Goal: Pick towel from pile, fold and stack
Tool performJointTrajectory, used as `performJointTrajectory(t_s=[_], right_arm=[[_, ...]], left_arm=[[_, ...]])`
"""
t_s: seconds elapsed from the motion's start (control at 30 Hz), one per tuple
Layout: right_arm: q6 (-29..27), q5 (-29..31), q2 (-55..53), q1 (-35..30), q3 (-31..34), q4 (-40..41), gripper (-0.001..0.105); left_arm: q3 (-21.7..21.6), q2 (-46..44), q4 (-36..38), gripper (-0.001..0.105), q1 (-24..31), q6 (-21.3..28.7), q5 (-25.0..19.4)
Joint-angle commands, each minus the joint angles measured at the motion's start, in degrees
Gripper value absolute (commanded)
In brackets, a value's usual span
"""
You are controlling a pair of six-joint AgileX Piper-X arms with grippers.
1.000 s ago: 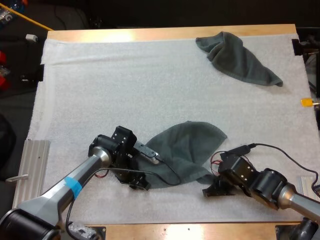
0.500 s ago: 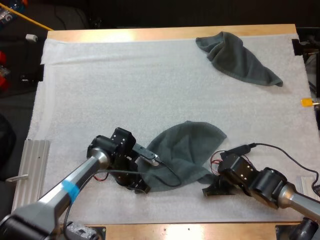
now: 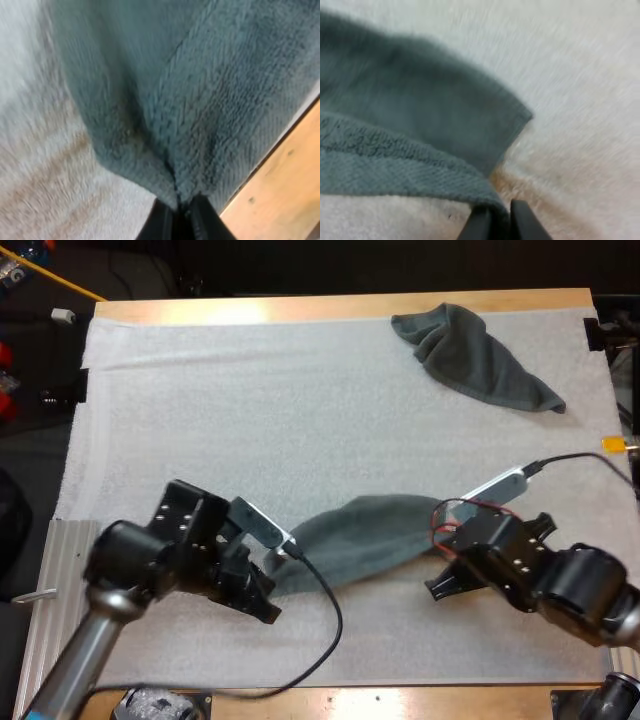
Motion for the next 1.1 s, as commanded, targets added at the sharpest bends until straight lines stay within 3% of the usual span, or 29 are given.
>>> performJointTrajectory(t_s=[0.0, 0.2, 0.4, 0.6, 0.77, 0.93, 1.07], right_arm=[[-0.7, 0.9, -0.8, 0.3, -2.2, 2.9, 0.000], [-0.5, 0.9, -2.1, 3.7, -8.6, 7.4, 0.000], [4.5, 1.3, -2.1, 10.5, -13.6, 14.6, 0.000], [9.1, 1.6, -2.2, 16.8, -18.3, 18.6, 0.000], [10.2, 1.6, -1.3, 17.5, -18.2, 17.8, 0.000], [6.8, 1.3, 4.3, 14.6, -14.7, 12.2, 0.000], [4.8, 1.0, 11.4, 6.7, -12.2, 6.9, 0.000]], left_arm=[[-2.8, -1.1, 2.8, 0.000, -0.2, -1.1, -0.1], [-10.6, -3.1, 8.2, 0.000, -0.3, -2.1, -0.1], [-13.3, -5.6, 9.8, 0.000, -0.3, -4.1, -0.3], [-13.3, -8.5, 10.5, 0.000, -0.3, -5.0, 0.3], [-12.7, -7.5, 10.3, 0.000, -0.3, -3.4, 0.3], [-9.5, -1.6, 7.3, 0.000, -0.3, -1.0, -1.1], [-7.2, 6.3, 1.9, 0.000, 1.2, 0.3, -3.8]])
